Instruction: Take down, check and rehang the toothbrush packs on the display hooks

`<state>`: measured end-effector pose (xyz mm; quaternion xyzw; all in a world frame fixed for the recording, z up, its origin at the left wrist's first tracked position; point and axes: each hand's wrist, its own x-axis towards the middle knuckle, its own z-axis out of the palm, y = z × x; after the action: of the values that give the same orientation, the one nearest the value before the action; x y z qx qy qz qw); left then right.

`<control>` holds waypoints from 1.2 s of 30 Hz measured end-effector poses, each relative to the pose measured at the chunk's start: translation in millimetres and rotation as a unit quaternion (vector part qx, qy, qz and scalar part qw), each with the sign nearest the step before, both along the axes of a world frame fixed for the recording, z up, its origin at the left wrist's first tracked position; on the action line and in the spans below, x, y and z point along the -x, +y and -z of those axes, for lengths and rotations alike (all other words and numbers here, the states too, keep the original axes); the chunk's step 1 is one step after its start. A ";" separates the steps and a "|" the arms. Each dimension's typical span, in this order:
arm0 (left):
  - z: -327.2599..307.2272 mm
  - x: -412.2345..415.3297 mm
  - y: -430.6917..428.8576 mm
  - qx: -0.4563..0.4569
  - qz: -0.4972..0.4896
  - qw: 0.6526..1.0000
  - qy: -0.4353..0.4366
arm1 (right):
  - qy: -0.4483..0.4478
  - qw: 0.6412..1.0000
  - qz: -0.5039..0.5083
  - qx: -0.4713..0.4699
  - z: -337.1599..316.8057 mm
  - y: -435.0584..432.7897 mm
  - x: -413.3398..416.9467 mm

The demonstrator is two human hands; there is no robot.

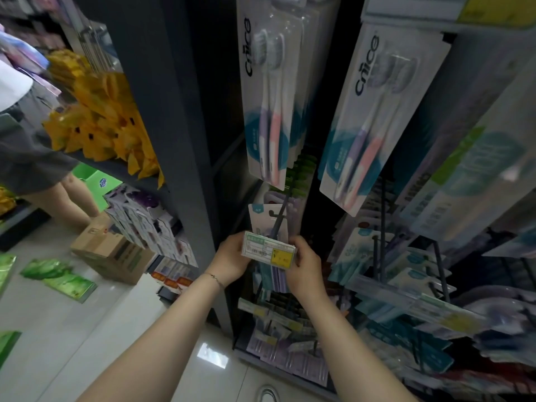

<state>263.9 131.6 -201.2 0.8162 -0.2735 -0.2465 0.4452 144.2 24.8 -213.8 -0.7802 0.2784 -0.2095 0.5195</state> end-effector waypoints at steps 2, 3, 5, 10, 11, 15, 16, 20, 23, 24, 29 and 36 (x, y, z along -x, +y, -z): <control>1.2 0.8 -0.6 0.023 -0.011 0.999 0.046 | 0.008 1.000 0.002 0.013 2.4 -0.2 -0.2; 1.4 2.6 0.0 0.034 -0.018 0.997 0.072 | 0.008 1.000 0.001 0.018 3.0 0.1 -0.1; 2.7 5.9 1.5 0.051 -0.027 0.991 0.120 | 0.011 1.000 -0.002 0.021 3.8 0.5 -0.8; 5.5 11.6 17.5 0.061 -0.004 0.983 0.172 | 0.046 0.999 -0.019 0.009 0.3 8.5 4.1; 6.7 11.6 19.8 0.049 -0.003 0.984 0.171 | 0.050 0.998 -0.021 0.010 0.0 10.7 6.1; 10.1 14.5 28.3 0.036 -0.016 0.983 0.181 | 0.056 0.998 -0.008 0.006 2.5 21.3 11.6; 10.8 16.2 31.6 0.034 -0.017 0.983 0.179 | 0.057 0.998 -0.003 -0.005 3.5 24.6 12.8; 15.2 25.9 48.2 0.032 -0.013 0.986 0.166 | 0.077 0.997 0.005 -0.025 3.7 37.6 21.3; 18.6 35.4 63.7 0.041 -0.010 0.987 0.154 | 0.114 0.993 -0.008 -0.001 5.6 49.9 29.6; 19.3 39.5 69.2 0.047 -0.009 0.986 0.157 | 0.123 0.992 -0.011 -0.007 6.6 54.9 32.3; 27.0 56.6 98.0 0.049 -0.004 0.985 0.165 | 0.141 0.988 -0.030 -0.048 10.7 82.6 52.2; 14.0 75.8 118.6 0.098 0.024 0.984 0.144 | 0.135 0.989 -0.014 -0.062 7.2 105.1 84.6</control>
<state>188.1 250.2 -215.2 0.7177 -0.2488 -0.3440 0.5520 59.6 130.0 -221.0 -0.7718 0.3469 -0.0773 0.5272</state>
